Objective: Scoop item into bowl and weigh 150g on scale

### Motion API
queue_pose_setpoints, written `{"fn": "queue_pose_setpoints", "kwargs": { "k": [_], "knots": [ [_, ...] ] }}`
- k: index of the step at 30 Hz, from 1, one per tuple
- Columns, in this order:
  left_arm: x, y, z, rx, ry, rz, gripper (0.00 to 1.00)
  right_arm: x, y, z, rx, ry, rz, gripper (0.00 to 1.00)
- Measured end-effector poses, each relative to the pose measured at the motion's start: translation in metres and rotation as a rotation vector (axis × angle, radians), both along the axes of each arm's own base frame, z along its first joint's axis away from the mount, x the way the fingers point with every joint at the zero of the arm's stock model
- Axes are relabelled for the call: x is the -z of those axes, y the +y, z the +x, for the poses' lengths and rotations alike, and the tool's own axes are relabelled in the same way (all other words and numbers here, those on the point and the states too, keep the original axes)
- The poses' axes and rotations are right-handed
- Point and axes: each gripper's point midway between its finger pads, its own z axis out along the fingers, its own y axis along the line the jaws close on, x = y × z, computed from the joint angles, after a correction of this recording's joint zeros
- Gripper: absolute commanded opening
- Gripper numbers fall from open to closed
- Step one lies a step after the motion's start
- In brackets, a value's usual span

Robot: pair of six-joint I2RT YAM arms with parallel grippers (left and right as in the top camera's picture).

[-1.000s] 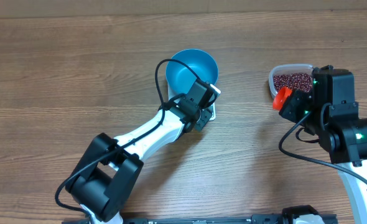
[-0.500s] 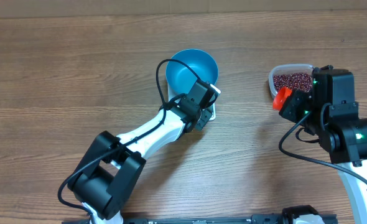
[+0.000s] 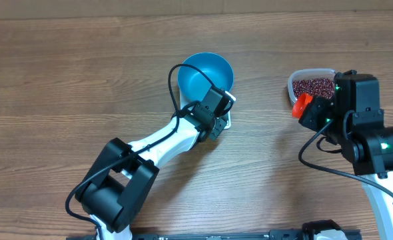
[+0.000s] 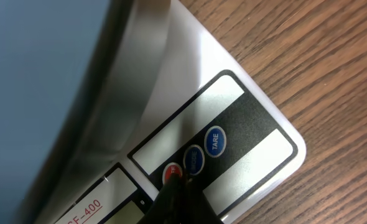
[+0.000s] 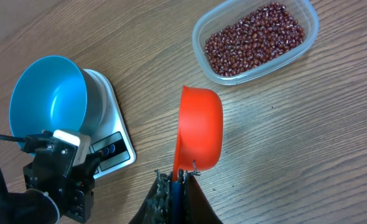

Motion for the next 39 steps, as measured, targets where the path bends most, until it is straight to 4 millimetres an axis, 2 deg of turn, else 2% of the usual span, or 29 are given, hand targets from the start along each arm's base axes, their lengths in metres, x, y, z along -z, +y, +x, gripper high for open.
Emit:
{"fn": "queue_pose_setpoints", "kwargs": {
  "k": [39],
  "knots": [
    [0.0074,0.0018,0.0027,-0.01,-0.003,0.02,0.04,0.0011,-0.0002,-0.0015,0.0,0.008,-0.001,0.04]
  ]
}}
